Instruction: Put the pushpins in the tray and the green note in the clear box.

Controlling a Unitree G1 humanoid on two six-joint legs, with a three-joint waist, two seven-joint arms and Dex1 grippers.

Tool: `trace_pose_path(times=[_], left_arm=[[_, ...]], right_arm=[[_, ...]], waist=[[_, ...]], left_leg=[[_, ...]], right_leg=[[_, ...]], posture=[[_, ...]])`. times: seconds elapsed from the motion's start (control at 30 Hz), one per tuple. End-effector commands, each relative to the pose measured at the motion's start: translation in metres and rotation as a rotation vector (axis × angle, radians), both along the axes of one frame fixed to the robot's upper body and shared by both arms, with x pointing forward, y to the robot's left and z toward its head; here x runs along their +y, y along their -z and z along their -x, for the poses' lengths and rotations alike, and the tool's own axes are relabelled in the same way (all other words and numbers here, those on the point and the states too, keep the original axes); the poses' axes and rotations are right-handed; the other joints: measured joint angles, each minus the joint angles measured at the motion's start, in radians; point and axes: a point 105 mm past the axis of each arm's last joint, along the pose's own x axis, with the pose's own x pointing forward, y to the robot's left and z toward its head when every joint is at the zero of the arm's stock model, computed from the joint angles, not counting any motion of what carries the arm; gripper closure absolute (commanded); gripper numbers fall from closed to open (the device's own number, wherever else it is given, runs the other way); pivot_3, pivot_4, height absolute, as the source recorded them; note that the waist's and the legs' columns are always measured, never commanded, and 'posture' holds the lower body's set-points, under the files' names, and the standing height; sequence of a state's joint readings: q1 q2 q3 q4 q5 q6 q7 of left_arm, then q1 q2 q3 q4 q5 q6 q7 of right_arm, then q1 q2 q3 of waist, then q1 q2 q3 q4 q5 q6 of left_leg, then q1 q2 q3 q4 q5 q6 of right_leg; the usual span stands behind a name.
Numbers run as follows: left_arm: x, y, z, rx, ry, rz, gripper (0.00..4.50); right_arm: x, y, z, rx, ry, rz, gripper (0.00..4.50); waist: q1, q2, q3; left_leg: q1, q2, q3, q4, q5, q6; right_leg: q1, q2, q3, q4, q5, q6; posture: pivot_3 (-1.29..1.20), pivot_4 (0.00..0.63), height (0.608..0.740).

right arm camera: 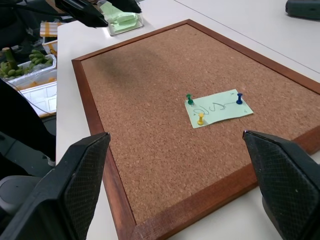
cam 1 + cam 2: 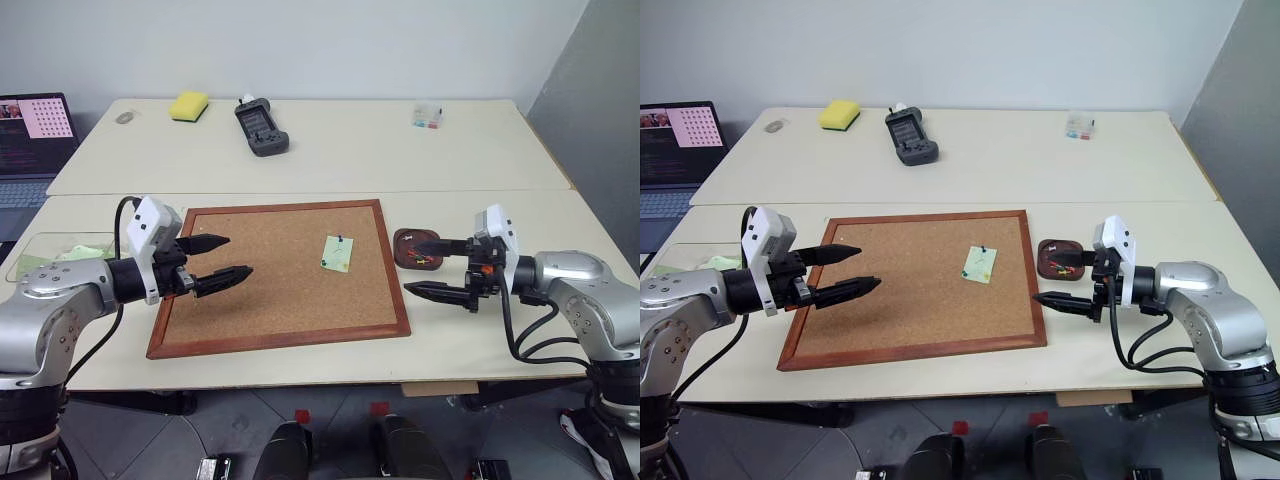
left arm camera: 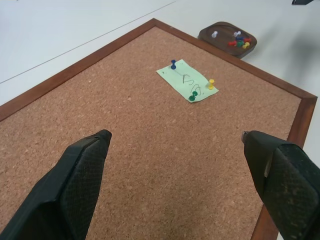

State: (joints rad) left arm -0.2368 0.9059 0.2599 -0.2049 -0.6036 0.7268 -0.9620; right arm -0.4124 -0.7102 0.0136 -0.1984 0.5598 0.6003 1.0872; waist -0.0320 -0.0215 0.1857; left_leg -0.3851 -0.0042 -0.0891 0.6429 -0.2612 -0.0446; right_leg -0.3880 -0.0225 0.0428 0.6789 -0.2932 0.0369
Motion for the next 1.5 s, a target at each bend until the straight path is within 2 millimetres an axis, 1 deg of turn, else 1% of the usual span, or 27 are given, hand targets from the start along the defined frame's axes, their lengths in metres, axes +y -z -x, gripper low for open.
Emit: trace_pose_path(times=[0.03,0.17,0.27,0.47,0.6,0.7,0.77,0.83,0.9,0.93,0.97,1.07,1.13,1.27,1.5], left_arm=[[-0.006,-0.004,0.002,-0.024,0.02,-0.015,0.05],[-0.011,-0.007,0.003,-0.014,0.032,0.01,0.05],[-0.008,-0.008,0.0,-0.016,0.018,0.012,0.05],[-0.006,-0.007,0.001,-0.014,0.012,0.012,0.05],[-0.006,-0.007,0.002,-0.015,0.013,0.012,0.05],[-0.006,-0.003,0.001,-0.013,0.012,0.004,0.05],[-0.007,-0.001,-0.001,-0.026,0.006,0.004,0.05],[-0.01,-0.003,-0.006,-0.058,-0.01,0.041,0.05],[-0.015,-0.004,-0.012,-0.107,-0.021,0.073,0.39],[-0.018,-0.002,-0.014,-0.118,-0.019,0.075,0.49],[-0.022,0.0,-0.016,-0.131,-0.017,0.079,0.73],[-0.031,0.011,-0.026,-0.142,-0.026,0.092,1.38],[-0.033,0.019,-0.031,-0.146,-0.037,0.077,1.74],[-0.041,0.032,-0.042,-0.134,-0.058,0.08,2.48],[-0.052,0.038,-0.049,-0.127,-0.064,0.085,4.12]], right_arm=[[0.003,-0.008,0.001,-0.059,-0.006,0.001,0.0],[0.004,-0.009,-0.001,-0.062,0.0,0.0,0.0],[0.003,-0.008,-0.004,-0.073,0.011,0.01,0.0],[0.003,-0.008,-0.009,-0.086,0.036,0.01,0.0],[0.002,-0.007,-0.01,-0.093,0.045,0.015,0.0],[0.003,-0.006,-0.01,-0.095,0.05,0.012,0.0],[0.006,-0.006,-0.01,-0.1,0.05,0.007,0.0],[0.01,-0.006,-0.012,-0.111,0.057,-0.003,0.0],[0.015,-0.007,-0.015,-0.127,0.064,-0.012,0.0],[0.018,-0.007,-0.017,-0.134,0.067,-0.018,0.0],[0.021,-0.007,-0.018,-0.14,0.07,-0.02,0.0],[0.033,-0.005,-0.026,-0.157,0.079,-0.035,0.0],[0.04,-0.004,-0.031,-0.162,0.081,-0.053,0.0],[0.055,0.006,-0.046,-0.166,0.104,-0.061,0.0],[0.075,0.017,-0.066,-0.186,0.133,-0.045,0.0]], waist=[[0.0,0.0,0.0],[0.0,0.0,0.0],[0.0,0.0,0.0],[0.0,0.0,0.0],[0.0,0.0,0.0],[0.0,0.0,0.0],[0.0,0.0,0.0],[0.0,0.0,0.0],[0.001,0.0,0.0],[0.0,0.0,0.0],[0.0,0.0,0.0],[0.0,0.0,0.0],[0.0,0.0,0.0],[-0.001,0.0,0.0],[0.0,0.0,0.0]], left_leg=[[0.0,0.0,0.0,0.0,0.0,0.0],[0.0,0.0,-0.002,0.001,0.0,0.0],[0.0,0.0,-0.004,0.001,0.0,0.0],[0.0,0.0,-0.005,0.0,0.0,0.0],[0.0,0.0,-0.006,0.0,0.0,0.0],[0.0,0.0,-0.006,0.001,0.0,0.0],[0.0,0.0,-0.006,0.0,0.0,0.0],[0.0,0.0,-0.006,0.0,0.0,0.0],[0.0,-0.001,-0.006,0.001,0.0,0.0],[0.0,-0.001,-0.006,0.001,0.0,0.0],[0.0,-0.001,-0.006,0.001,0.0,0.0],[0.0,-0.001,-0.006,0.001,0.0,0.0],[0.0,-0.001,-0.006,0.001,0.0,0.0],[0.0,-0.001,-0.006,0.001,0.0,0.0],[0.0,-0.001,-0.007,0.002,0.0,0.0]], right_leg=[[0.0,0.0,0.0,0.0,0.0,0.0],[0.0,0.0,0.0,0.0,0.0,0.0],[0.0,0.0,0.0,0.0,0.0,0.0],[0.0,0.0,0.0,0.0,0.0,0.0],[0.0,0.0,0.0,0.001,0.0,0.0],[0.0,0.0,0.0,0.001,0.0,0.0],[0.0,0.0,0.0,0.001,0.0,0.0],[0.0,0.0,0.0,0.001,0.0,0.0],[0.0,0.0,0.0,0.001,0.0,0.0],[0.0,0.0,0.0,0.001,0.0,0.0],[0.0,0.0,0.0,0.001,0.0,0.0],[0.0,0.0,-0.001,0.001,0.0,0.0],[0.0,0.0,-0.001,0.001,0.0,0.0],[0.0,0.0,-0.001,0.002,0.0,0.0],[0.0,0.0,-0.001,0.002,0.001,0.0]], posture=[[0.0,0.15,0.74],[0.0,0.15,0.74],[0.0,0.15,0.74],[0.0,0.15,0.74],[0.0,0.15,0.74],[0.0,0.15,0.74],[0.0,0.15,0.74],[0.0,0.15,0.74],[0.0,0.15,0.74],[0.0,0.15,0.74],[0.0,0.15,0.74],[0.0,0.15,0.74],[0.0,0.15,0.74],[0.0,0.15,0.74],[0.0,0.15,0.74]])
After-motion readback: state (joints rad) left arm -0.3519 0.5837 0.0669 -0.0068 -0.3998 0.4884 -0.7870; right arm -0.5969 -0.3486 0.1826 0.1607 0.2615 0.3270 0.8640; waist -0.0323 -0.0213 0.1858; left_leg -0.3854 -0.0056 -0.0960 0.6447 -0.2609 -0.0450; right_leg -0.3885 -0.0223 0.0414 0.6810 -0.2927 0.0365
